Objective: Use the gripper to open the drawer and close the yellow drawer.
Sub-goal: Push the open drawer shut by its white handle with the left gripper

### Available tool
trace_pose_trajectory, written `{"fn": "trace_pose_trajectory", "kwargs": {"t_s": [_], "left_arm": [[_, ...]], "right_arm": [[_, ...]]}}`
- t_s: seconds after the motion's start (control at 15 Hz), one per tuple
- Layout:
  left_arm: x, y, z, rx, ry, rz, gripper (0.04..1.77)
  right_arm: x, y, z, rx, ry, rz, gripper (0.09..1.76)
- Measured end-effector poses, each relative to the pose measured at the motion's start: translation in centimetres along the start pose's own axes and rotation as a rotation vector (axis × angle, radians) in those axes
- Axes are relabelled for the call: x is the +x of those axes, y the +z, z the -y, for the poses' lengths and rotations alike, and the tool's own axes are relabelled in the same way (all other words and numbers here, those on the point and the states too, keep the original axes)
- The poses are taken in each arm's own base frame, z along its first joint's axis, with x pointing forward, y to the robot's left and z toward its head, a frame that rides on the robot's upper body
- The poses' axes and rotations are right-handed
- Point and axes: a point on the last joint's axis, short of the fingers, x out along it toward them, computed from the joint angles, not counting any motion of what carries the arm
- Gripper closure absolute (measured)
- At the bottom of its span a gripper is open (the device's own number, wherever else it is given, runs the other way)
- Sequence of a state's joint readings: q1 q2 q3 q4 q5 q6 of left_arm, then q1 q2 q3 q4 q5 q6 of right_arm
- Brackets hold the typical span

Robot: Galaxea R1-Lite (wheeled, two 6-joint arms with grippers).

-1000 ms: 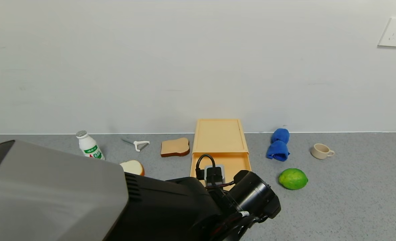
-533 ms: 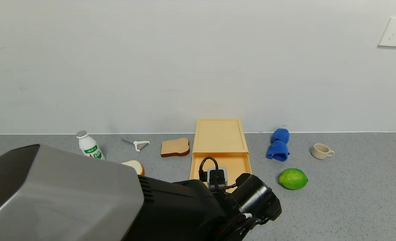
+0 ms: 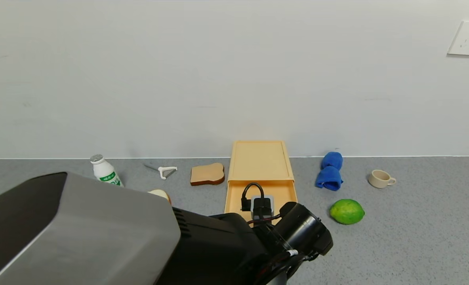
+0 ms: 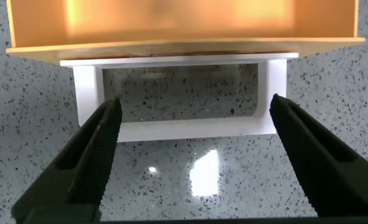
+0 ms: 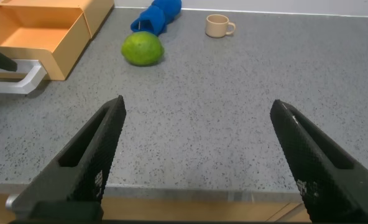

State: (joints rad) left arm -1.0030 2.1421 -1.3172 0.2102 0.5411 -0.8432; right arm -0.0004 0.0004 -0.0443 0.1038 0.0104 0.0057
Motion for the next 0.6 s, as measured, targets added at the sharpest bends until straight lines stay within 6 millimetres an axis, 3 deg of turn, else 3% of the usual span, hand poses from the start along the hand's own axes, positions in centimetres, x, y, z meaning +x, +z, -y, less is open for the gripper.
{"fn": "trace_pose_trajectory", "kwargs": {"t_s": [0.6], "left_arm": [[1.4,0.6,-0.1,-0.002,0.023,0.003,0.09]], "right_arm": [[0.0,0.0,0.0,0.000,0.000,0.000,0.14]]}}
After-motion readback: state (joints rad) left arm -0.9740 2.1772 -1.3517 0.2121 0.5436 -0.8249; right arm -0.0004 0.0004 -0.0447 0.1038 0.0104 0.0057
